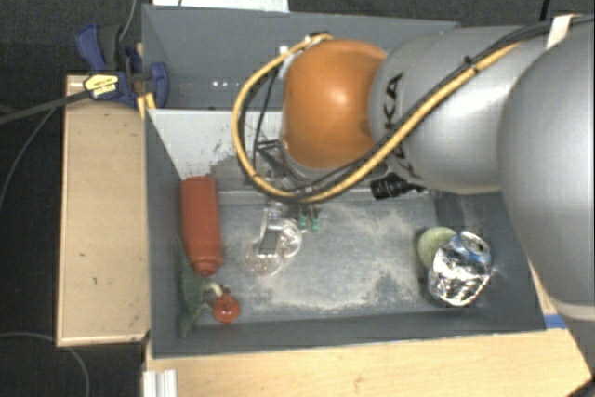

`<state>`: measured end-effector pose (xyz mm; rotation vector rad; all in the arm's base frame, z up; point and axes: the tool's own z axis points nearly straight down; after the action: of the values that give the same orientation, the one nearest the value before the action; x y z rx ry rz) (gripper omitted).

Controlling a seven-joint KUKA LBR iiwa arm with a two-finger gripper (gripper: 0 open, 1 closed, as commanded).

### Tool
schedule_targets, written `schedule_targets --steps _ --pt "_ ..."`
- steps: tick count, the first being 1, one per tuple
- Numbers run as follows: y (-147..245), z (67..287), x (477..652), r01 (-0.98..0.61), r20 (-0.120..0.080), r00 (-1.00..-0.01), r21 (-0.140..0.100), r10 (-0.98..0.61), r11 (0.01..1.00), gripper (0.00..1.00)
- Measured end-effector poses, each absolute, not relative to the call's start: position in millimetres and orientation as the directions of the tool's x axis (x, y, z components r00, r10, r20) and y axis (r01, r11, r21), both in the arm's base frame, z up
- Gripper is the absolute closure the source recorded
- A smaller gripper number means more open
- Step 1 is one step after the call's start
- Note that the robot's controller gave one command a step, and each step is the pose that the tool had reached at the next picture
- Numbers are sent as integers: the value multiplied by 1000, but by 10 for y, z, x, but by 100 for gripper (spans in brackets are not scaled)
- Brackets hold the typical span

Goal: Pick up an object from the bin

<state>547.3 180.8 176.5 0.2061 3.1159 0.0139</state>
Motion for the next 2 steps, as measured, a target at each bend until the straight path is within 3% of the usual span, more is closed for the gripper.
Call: schedule_targets --steps 1,2 --pt "1668 1292 5392 -34 -18 -999 7 -34 999 0" --pt "1274 790 5477 -35 -24 -999 12 -34 999 100"
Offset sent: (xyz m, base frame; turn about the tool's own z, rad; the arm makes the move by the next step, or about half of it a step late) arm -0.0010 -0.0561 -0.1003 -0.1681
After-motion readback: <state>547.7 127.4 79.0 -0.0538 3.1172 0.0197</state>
